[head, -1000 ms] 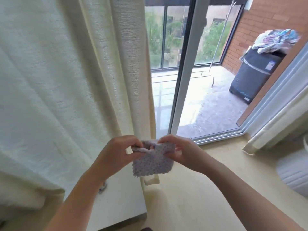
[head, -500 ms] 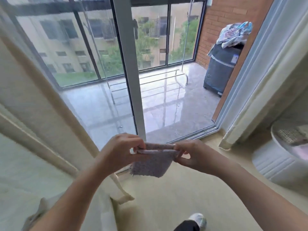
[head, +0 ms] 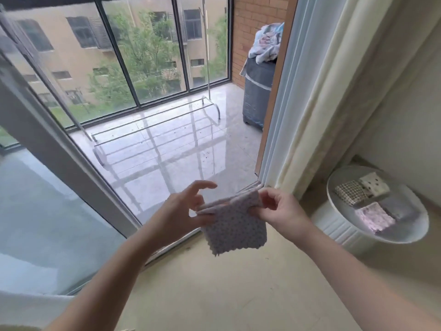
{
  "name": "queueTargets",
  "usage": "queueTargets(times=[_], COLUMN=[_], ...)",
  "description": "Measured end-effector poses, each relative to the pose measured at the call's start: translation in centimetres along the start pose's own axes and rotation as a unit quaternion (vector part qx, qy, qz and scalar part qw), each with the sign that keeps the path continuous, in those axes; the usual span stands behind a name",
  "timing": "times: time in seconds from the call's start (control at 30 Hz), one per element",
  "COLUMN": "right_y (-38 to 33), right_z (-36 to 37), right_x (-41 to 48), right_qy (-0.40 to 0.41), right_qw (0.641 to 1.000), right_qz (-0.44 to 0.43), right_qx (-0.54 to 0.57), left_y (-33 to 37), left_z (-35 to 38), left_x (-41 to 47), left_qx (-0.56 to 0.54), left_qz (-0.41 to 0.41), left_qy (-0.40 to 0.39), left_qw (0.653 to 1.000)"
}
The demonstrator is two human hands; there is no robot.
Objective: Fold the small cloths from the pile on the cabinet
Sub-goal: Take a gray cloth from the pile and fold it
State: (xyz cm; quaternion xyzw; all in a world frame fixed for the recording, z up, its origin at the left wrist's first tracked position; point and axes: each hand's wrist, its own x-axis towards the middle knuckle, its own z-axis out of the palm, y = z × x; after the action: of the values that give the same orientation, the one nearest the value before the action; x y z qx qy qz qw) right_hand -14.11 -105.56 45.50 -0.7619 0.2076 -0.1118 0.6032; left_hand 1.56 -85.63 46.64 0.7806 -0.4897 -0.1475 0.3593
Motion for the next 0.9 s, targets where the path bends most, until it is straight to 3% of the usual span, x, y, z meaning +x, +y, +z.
queueTargets(times=[0.1,0.23,0.37,0.53,0.63,0.8,0.9], right_y=[1.7,4.1,6.9,10.9,14.0,18.3,22.4], right_z=[-6.0,-15.7,-25.9,-38.3,-44.7,-53.8,-59.1], right_x=[1.4,1.9,1.2,1.3,2.0,6.0,8.3], right_qy=[-0.027,-0.025,-0.069,-0.135,-0.180,-0.144,-0.031], right_qw=[0.999,0.999,0.997,0.985,0.970,0.978,0.975], right_qz=[0.023,0.028,0.033,0.062,0.114,0.128,0.210], right_qx=[0.010,0.001,-0.029,-0.084,-0.113,-0.083,0.061], left_y=[3.0,7.7,13.7,21.7,23.4,25.6,25.9], left_z=[5.0,13.5,21.4,30.9,35.0,43.0,47.9], left_x=[5.2,11.8,17.3,24.2,27.7,36.0,42.0], left_qx=[-0.011,-0.024,-0.060,-0.095,-0.128,-0.161,-0.214], left_qz=[-0.017,-0.037,-0.067,-0.104,-0.149,-0.167,-0.213], left_qy=[-0.070,-0.016,-0.067,0.039,0.038,0.035,0.049], left_qw=[0.997,0.999,0.994,0.989,0.980,0.972,0.952])
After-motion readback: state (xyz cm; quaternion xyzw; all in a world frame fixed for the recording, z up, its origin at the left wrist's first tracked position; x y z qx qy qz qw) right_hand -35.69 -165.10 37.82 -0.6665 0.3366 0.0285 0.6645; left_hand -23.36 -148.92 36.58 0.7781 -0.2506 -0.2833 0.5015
